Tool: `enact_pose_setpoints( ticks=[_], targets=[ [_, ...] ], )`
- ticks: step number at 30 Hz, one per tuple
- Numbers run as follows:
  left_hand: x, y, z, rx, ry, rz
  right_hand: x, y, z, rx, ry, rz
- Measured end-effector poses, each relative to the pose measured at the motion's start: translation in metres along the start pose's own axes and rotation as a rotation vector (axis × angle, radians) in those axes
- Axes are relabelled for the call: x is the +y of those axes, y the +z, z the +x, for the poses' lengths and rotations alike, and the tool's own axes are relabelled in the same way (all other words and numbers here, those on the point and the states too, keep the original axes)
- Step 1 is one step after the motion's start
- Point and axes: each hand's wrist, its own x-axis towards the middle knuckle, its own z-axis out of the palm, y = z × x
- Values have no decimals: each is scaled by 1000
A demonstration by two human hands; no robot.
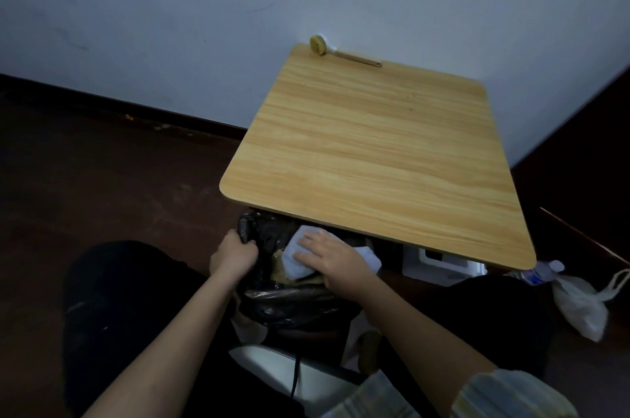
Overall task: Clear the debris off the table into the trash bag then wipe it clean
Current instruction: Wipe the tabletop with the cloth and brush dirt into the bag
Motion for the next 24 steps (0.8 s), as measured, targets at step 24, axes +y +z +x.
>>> enact_pose_setpoints(
  ticks=[24],
  targets=[
    [-25, -83, 56, 203, -202, -152, 3, 2, 109, 192, 940, 11]
  ],
)
